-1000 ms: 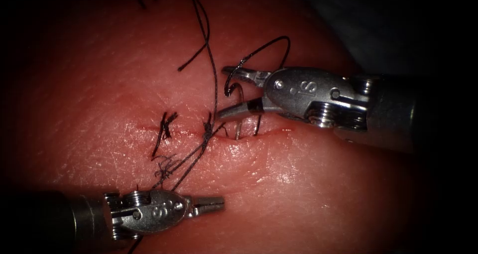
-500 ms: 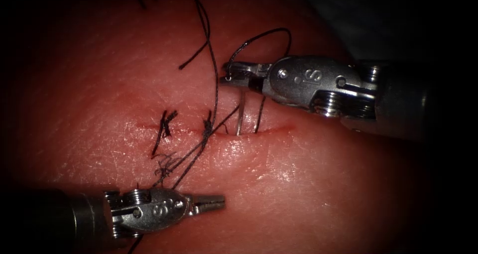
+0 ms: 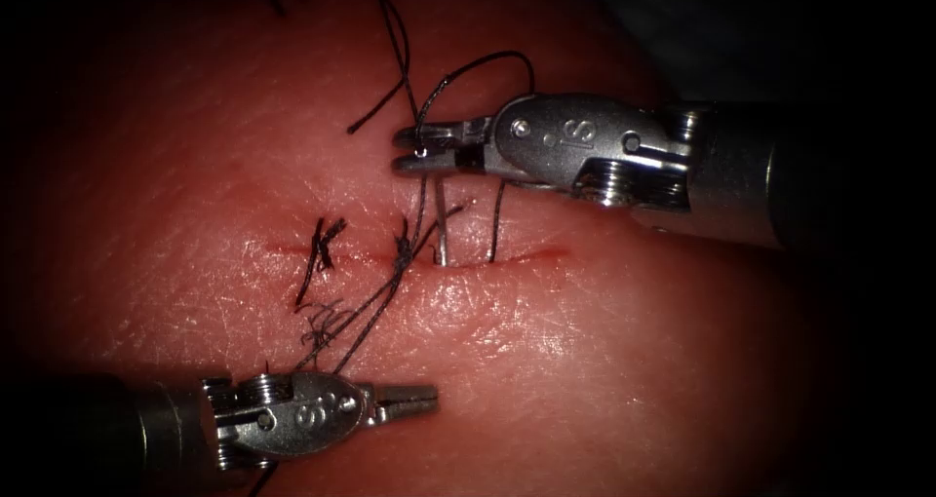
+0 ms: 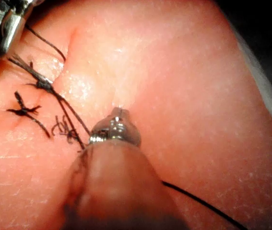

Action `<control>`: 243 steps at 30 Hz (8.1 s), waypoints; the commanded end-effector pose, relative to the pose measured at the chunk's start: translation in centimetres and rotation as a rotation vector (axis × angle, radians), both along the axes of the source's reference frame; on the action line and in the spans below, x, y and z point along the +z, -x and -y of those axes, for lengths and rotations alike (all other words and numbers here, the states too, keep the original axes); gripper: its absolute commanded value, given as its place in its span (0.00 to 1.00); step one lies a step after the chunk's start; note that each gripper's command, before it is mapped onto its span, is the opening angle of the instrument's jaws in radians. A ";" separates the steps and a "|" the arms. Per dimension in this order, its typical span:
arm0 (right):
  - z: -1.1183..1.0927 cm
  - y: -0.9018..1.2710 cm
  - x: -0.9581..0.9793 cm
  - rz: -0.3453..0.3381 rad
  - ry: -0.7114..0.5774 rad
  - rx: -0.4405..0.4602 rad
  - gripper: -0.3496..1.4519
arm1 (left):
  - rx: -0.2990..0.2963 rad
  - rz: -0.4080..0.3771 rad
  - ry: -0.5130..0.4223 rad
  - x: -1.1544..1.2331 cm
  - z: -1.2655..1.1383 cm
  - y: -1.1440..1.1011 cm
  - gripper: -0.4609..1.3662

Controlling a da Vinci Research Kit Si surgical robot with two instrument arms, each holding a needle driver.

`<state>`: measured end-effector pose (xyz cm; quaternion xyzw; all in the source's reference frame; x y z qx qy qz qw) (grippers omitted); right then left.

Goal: Wound Closure
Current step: Use the right gripper to throw the needle through the bottom of the wound, then use the left gripper to pull the needle through the tissue, then pull the string through the cut with the right gripper

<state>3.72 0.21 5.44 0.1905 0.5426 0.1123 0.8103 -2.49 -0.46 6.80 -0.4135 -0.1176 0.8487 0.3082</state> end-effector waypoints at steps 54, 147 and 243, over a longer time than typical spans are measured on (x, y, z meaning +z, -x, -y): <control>1.85 0.48 0.06 0.283 -0.825 0.107 0.00 | 0.008 0.015 -0.010 -0.11 -0.24 0.04 0.06; 2.12 1.00 -0.11 0.248 -0.128 0.222 0.72 | -0.307 0.552 -1.090 -1.99 -1.09 -0.31 0.06; 1.40 0.27 -0.48 0.241 0.048 0.217 0.70 | -0.010 0.362 0.550 -2.48 -0.79 -1.40 0.06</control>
